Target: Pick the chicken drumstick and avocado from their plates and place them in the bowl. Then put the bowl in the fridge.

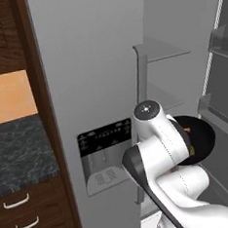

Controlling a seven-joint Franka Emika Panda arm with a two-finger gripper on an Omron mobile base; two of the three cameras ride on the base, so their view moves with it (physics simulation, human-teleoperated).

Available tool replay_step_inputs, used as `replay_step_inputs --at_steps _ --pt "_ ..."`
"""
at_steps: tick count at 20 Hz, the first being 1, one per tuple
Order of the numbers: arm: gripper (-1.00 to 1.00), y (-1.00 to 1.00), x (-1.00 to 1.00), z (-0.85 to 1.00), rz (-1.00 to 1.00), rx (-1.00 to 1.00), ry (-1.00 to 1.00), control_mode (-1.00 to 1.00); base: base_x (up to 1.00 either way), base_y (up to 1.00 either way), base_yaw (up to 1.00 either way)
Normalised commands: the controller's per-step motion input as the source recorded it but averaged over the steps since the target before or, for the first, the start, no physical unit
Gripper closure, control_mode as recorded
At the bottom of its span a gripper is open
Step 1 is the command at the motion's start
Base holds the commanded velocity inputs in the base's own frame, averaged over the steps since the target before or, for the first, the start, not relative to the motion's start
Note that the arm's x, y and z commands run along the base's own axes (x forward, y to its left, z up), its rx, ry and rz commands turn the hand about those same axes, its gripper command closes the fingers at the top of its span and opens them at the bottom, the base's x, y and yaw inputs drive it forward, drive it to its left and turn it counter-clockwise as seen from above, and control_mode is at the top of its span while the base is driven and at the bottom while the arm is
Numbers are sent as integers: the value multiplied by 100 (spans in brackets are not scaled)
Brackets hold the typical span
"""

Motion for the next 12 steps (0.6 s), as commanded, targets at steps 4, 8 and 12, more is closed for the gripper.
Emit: replay_step_inputs --at_steps 4,8,12 --pt "100 0 0 0 0 0 0 100 17 -38 -2" --pt "100 0 0 0 0 0 0 100 0 -18 -1" --pt "100 0 0 0 0 0 0 100 0 0 0"
